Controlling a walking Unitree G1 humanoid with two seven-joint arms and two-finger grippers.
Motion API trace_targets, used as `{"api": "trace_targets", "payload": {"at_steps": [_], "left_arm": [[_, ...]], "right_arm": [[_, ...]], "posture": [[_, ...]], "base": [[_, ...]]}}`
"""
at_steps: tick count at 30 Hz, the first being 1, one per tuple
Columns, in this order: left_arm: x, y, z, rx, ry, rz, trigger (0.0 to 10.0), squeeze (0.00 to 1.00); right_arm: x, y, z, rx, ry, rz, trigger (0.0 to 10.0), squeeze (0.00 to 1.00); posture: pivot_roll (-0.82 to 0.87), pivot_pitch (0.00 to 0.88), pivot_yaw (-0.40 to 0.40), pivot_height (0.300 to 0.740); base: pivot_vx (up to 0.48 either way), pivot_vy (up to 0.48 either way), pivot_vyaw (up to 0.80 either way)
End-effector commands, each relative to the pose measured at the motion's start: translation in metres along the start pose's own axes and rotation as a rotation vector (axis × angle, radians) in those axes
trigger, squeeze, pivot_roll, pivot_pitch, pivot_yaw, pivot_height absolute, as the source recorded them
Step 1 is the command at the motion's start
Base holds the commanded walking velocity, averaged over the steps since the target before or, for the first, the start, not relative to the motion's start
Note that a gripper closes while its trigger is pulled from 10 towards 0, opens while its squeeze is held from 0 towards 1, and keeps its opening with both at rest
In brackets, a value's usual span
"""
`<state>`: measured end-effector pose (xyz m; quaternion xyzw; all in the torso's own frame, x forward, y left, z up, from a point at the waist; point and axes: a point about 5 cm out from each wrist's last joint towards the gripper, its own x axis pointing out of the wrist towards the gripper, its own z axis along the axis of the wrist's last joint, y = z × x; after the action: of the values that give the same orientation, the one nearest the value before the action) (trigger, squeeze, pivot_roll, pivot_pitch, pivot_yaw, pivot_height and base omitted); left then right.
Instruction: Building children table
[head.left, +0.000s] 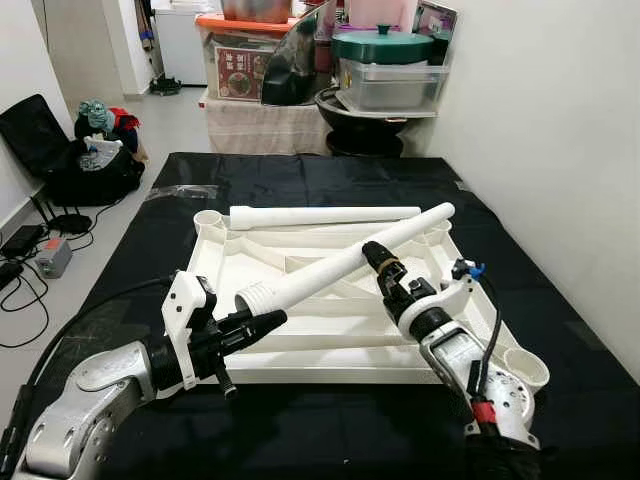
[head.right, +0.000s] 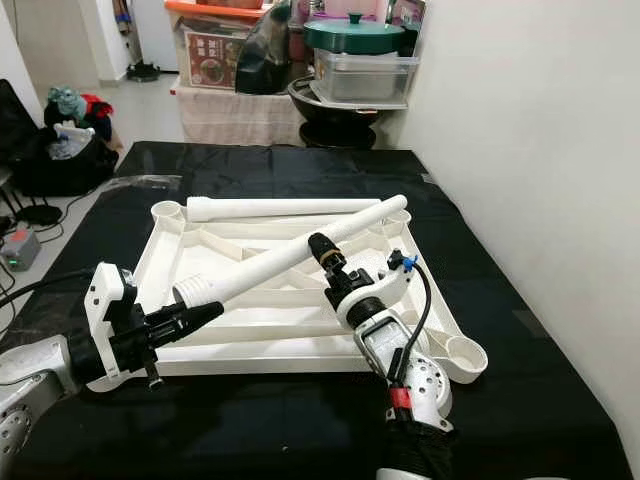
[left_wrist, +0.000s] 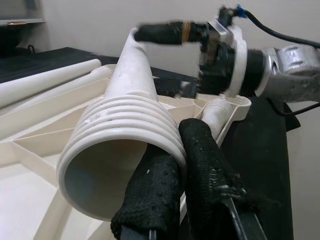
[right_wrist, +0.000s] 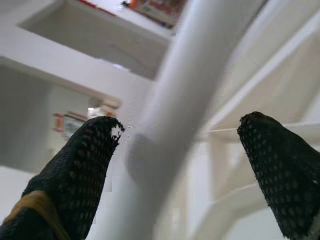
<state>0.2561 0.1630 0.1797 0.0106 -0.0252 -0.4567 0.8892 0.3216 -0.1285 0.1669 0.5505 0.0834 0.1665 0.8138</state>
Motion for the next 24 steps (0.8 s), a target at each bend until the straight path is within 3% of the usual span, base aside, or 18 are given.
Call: {"api": "trace_targets", "payload": {"at_steps": [1,6,17,23,24], "left_arm": [[0.003,-0.002,-0.002,0.008,-0.006,-0.014,10.0,0.0],[0.005,-0.004,-0.003,0.003,-0.008,-0.033,10.0,0.0],[0.017,-0.012,0.002,0.01,-0.041,-0.118,10.0,0.0],[0.019,-0.013,-0.001,0.026,-0.022,-0.15,10.0,0.0],[0.019,-0.013,-0.001,0.028,-0.021,-0.155,10.0,0.0]], "right_arm": [[0.001,0.005,-0.001,0.02,0.007,0.019,10.0,0.0],[0.006,0.021,-0.019,0.126,0.082,0.089,10.0,0.0],[0.016,0.029,-0.047,0.158,0.192,0.095,10.0,0.0],[0.025,0.033,-0.05,0.187,0.184,0.086,10.0,0.0],[0.028,0.035,-0.049,0.201,0.169,0.086,7.6,0.0]], "posture": [[0.08,0.0,-0.084,0.74],[0.08,0.0,-0.086,0.74],[0.08,0.0,-0.088,0.74],[0.08,0.0,-0.086,0.74],[0.08,0.0,-0.086,0.74]], "base": [[0.0,0.0,0.0],[0.0,0.0,0.0],[0.0,0.0,0.0],[0.0,0.0,0.0],[0.0,0.0,0.0]]}}
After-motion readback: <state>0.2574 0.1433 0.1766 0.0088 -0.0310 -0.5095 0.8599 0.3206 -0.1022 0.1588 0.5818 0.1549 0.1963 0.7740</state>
